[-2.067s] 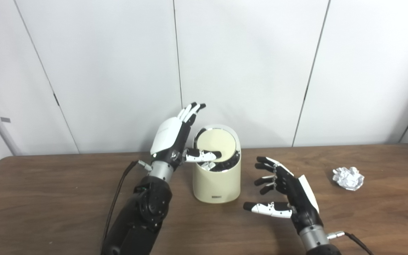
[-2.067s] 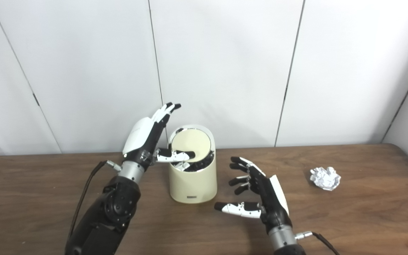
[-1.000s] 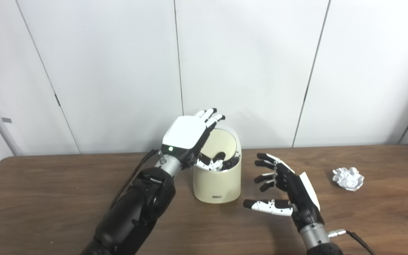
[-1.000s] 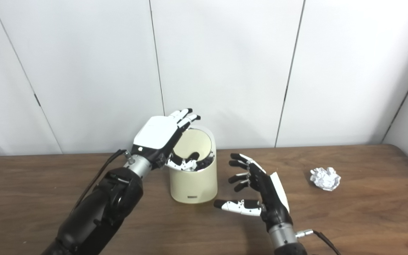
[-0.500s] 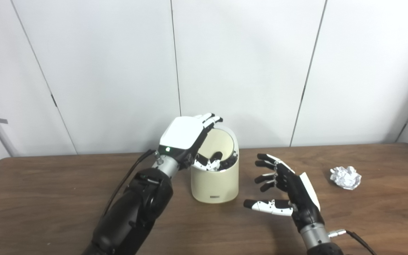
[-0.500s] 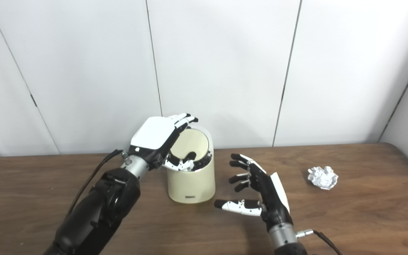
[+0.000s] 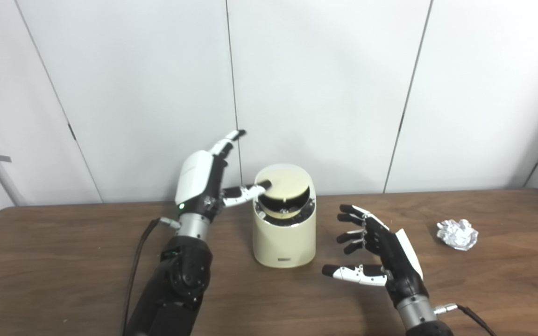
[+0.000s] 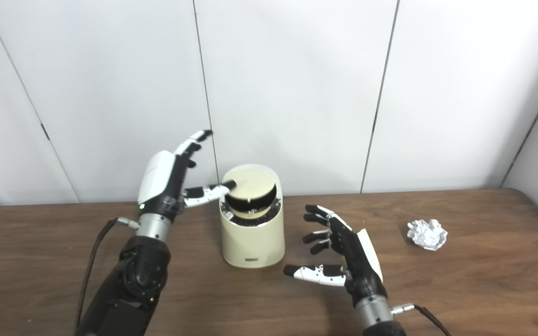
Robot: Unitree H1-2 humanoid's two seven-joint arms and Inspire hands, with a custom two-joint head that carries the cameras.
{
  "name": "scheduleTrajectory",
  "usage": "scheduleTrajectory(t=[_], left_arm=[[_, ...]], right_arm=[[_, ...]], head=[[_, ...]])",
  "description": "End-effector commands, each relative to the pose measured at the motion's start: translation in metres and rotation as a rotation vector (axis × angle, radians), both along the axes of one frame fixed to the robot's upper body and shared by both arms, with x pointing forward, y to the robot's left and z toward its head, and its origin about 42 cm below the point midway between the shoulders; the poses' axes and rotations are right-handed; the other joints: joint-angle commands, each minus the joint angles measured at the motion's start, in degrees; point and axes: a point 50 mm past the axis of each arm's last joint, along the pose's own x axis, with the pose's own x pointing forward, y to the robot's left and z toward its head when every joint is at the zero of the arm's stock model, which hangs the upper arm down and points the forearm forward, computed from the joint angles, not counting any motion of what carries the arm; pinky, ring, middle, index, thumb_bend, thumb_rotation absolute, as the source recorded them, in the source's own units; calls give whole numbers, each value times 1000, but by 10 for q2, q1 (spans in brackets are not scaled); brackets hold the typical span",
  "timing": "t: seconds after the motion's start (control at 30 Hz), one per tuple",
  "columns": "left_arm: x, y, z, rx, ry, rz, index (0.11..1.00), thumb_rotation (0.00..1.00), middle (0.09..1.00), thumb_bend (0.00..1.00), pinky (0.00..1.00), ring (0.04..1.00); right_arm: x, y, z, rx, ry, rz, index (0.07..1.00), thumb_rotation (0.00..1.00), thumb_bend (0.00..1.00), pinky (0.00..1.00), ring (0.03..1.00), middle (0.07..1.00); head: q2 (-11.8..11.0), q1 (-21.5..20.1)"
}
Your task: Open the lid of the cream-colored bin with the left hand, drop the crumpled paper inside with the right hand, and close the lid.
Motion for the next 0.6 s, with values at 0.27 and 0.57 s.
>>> scheduleTrajectory(t=[0.27, 0.57], left_arm=[[-27, 19, 15, -291, -21, -81, 920, 230, 895, 701, 705, 863], [-55, 45, -21, -390, 65, -147, 931, 372, 873, 748, 796, 846]], right_arm=[[3, -2, 19, -3, -74, 8, 801, 80, 768, 487, 604, 781], [4, -3, 17, -7, -73, 8, 797, 85, 770, 482, 594, 773]], head=[[2, 2], [3, 5]])
